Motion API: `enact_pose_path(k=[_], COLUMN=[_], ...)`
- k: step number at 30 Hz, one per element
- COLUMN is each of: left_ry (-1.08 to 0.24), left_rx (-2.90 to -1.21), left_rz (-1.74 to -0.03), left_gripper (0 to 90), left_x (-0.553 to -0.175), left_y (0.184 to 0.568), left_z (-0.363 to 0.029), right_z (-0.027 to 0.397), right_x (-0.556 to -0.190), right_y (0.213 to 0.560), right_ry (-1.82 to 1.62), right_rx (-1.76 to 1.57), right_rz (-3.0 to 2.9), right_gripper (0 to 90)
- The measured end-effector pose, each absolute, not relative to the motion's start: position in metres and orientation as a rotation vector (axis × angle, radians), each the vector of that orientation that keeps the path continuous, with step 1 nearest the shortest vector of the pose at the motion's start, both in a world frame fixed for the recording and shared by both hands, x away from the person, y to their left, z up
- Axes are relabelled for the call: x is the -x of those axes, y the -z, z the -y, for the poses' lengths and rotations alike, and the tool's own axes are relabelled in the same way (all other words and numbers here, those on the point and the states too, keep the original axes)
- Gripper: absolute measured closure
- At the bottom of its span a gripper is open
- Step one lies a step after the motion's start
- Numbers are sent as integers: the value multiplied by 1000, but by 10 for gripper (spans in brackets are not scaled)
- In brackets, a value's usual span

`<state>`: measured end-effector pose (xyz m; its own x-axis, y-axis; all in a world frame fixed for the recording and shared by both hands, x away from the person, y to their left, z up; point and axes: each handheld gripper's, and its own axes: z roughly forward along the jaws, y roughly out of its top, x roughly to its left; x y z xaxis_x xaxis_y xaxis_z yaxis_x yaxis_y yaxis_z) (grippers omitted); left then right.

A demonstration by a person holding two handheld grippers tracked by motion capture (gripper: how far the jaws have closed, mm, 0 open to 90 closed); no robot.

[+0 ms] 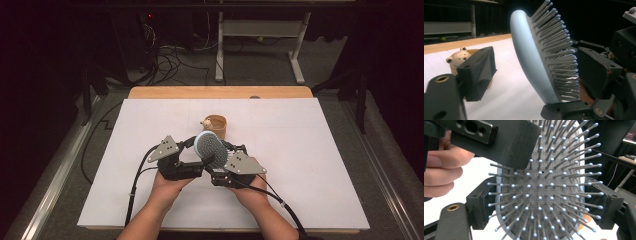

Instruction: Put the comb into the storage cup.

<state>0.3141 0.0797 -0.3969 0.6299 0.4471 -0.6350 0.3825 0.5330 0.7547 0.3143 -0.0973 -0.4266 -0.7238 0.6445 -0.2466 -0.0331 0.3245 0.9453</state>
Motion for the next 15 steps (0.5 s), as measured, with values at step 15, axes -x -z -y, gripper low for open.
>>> enact_pose_path(k=[15], left_ry=[-20], left_rx=[-1071], left_rz=[-912], left_gripper=[345], left_x=[-313], left_y=[398], left_z=[-81], right_z=[92], right_x=[-312], right_y=[429], right_ry=[-1410], right_rx=[-507], right_rz=[-1994], right_gripper=[205])
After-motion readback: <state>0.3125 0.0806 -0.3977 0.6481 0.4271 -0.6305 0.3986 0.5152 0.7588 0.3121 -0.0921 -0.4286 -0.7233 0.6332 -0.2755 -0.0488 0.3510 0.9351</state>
